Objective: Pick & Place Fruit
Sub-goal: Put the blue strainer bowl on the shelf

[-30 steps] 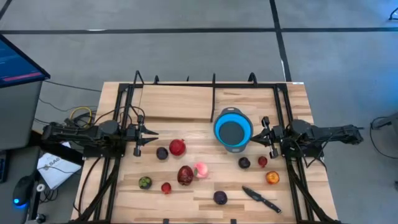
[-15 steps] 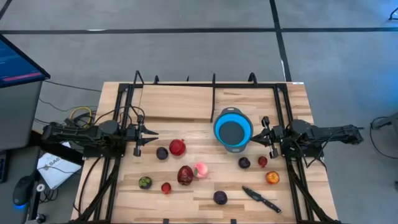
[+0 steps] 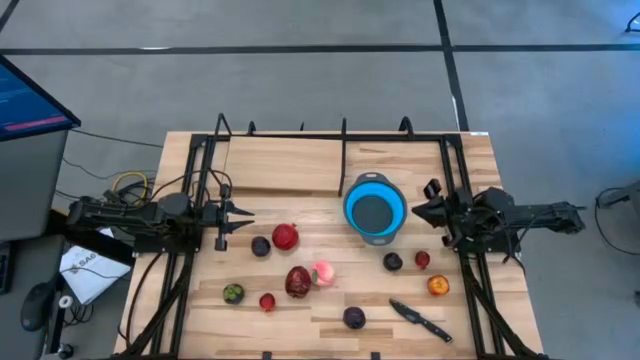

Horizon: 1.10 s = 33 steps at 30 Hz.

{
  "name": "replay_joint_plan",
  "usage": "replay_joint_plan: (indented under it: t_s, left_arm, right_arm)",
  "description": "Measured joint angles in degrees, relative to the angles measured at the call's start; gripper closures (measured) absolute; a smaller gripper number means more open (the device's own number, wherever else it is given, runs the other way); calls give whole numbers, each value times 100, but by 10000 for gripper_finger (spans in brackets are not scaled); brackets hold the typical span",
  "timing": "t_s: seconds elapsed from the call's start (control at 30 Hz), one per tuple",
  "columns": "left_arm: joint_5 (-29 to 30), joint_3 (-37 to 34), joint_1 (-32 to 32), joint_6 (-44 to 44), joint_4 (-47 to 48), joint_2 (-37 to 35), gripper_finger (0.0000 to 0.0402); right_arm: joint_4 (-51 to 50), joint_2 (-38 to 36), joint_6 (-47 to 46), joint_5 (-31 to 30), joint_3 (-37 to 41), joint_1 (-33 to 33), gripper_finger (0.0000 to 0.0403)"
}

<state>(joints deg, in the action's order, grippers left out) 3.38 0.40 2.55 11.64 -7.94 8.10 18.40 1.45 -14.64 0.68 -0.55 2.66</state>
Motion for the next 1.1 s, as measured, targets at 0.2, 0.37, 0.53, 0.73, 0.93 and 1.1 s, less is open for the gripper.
replay_joint_plan:
  t_s: [0.2, 0.37, 0.53, 0.73, 0.93, 1.1]
  left_arm:
    - [-1, 0, 0, 2, -132, 0, 330]
    - [0, 0, 0, -4, -255, 0, 330]
    - [-2, 0, 0, -7, -260, 0, 330]
    - [-2, 0, 0, -7, -295, 0, 330]
    - [-2, 0, 0, -9, -346, 0, 330]
    - [-2, 0, 0, -24, -382, 0, 330]
  right_arm:
    - [-982, 485, -796, -769, -420, 63, 402]
    - [-1770, 1836, -957, -999, -1258, 197, 402]
    - [-3176, 3644, -463, -978, -2506, 436, 388]
    - [-5567, 5635, -514, -797, -4205, 667, 294]
    - [-8424, 6701, -2074, -1415, -5480, 326, 171]
    - [-8496, 6559, -2829, -1469, -5197, -719, 143]
